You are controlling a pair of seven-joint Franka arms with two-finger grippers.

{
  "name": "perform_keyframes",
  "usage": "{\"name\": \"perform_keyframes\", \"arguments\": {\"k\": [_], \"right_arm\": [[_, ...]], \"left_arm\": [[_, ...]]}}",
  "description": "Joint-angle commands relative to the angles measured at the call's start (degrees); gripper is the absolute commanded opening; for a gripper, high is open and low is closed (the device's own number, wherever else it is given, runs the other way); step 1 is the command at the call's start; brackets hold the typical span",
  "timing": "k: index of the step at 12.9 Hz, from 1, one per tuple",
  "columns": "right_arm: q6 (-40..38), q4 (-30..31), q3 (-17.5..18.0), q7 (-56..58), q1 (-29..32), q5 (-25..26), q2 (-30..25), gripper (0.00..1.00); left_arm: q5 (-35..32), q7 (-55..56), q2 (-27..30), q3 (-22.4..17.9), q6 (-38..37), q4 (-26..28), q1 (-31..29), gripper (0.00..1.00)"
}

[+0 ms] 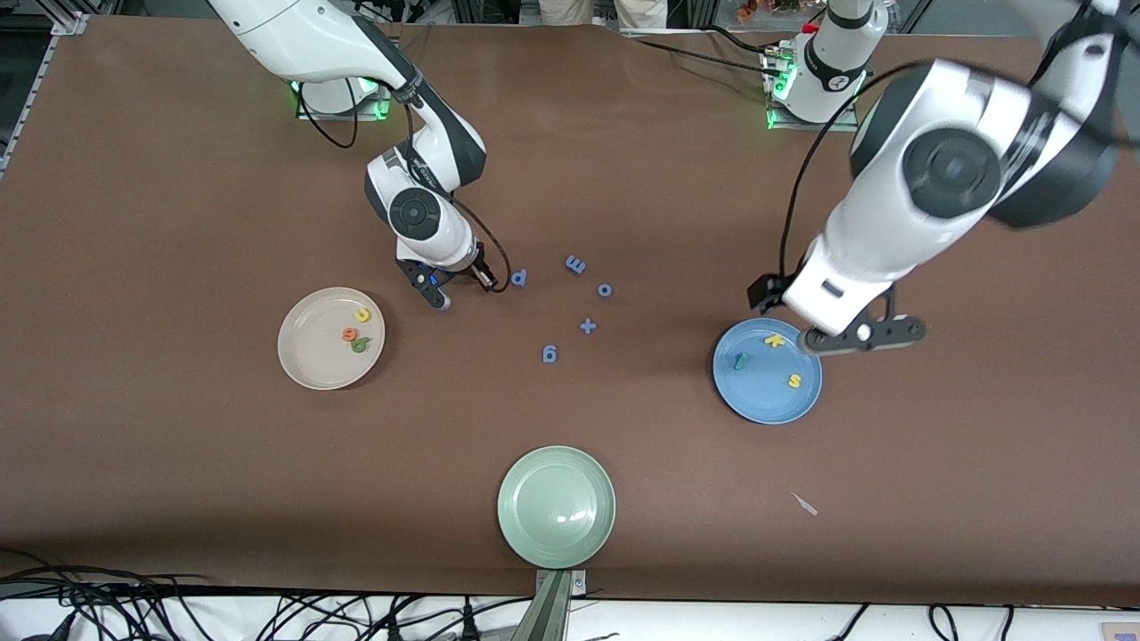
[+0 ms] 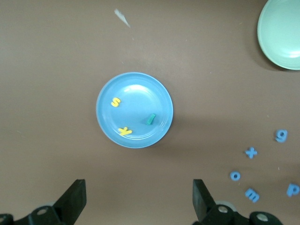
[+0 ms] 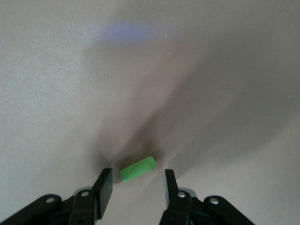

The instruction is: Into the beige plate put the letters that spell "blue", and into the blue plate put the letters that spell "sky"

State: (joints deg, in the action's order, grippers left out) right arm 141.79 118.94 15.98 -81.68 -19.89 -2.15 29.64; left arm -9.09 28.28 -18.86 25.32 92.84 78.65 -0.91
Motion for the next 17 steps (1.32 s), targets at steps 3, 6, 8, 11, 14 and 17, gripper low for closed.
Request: {"name": "perform_keyframes", "arguments": {"k": [3, 6, 8, 11, 14, 17], "right_arm": [[1.5, 2.4, 0.7, -1.7, 0.0, 2.5, -1.0, 0.38], [1.5, 2.6, 0.6, -1.7, 0.1, 3.8, -1.1, 0.38], [1.4, 2.7, 0.6, -1.7, 0.1, 4.0, -1.2, 0.34], [1.4, 3.0, 0.6, -1.7, 0.1, 5.3, -1.3, 0.17], [1.2, 3.1, 0.6, -1.6, 0.1, 6.2, -1.4, 0.05], [0.4, 3.0, 0.5, -0.9, 0.3, 6.2, -3.0, 0.04]], "left_arm": [[4.1, -16.7, 14.5, -16.6, 0.9, 11.0, 6.1, 1.00], [9.7, -24.9, 18.7, -24.2, 3.8, 17.5, 7.9, 1.00], [9.6, -25.4, 22.5, -25.4, 7.4, 22.8, 7.2, 1.00], [9.4, -25.1, 23.1, -24.4, 5.4, 21.9, 6.7, 1.00], [9.4, -25.2, 22.5, -24.9, 3.2, 20.3, 6.5, 1.00], [9.4, -24.9, 21.6, -24.2, 2.7, 19.3, 7.1, 1.00]]}}
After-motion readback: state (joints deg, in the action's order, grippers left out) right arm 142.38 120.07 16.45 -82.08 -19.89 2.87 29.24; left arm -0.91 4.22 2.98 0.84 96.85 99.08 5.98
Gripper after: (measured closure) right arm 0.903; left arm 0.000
